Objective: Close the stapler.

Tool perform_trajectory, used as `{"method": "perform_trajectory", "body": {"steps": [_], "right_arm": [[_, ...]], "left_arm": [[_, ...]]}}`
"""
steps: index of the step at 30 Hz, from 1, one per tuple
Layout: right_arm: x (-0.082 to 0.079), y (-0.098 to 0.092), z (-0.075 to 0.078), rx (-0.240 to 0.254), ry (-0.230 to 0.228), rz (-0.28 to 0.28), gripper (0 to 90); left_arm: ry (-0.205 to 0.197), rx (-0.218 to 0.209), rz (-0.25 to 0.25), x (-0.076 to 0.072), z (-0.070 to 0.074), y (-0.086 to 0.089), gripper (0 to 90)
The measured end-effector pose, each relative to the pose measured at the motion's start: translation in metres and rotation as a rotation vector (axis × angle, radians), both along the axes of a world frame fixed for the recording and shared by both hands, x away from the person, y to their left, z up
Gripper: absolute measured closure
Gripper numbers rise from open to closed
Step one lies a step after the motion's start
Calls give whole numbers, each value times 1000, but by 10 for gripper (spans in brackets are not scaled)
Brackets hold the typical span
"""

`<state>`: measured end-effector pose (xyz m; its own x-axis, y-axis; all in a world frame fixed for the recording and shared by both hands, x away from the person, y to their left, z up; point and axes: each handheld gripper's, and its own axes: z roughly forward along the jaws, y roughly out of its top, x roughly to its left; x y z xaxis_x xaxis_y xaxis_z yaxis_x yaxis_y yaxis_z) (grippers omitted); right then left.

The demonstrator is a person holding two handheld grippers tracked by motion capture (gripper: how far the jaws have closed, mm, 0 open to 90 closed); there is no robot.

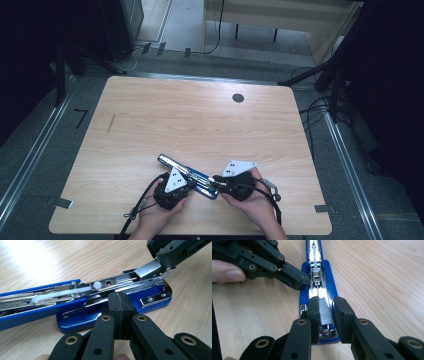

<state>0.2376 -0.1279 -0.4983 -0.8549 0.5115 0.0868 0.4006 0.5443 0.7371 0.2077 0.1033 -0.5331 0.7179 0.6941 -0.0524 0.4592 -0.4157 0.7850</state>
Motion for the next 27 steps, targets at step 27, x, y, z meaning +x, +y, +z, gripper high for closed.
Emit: {"method": "perform_trajectory", "body": {"steps": [27], "right_arm": [[-3, 11, 0, -24, -22, 4, 799]], "left_arm": [[-2, 0, -1, 0, 0, 0, 900]]}}
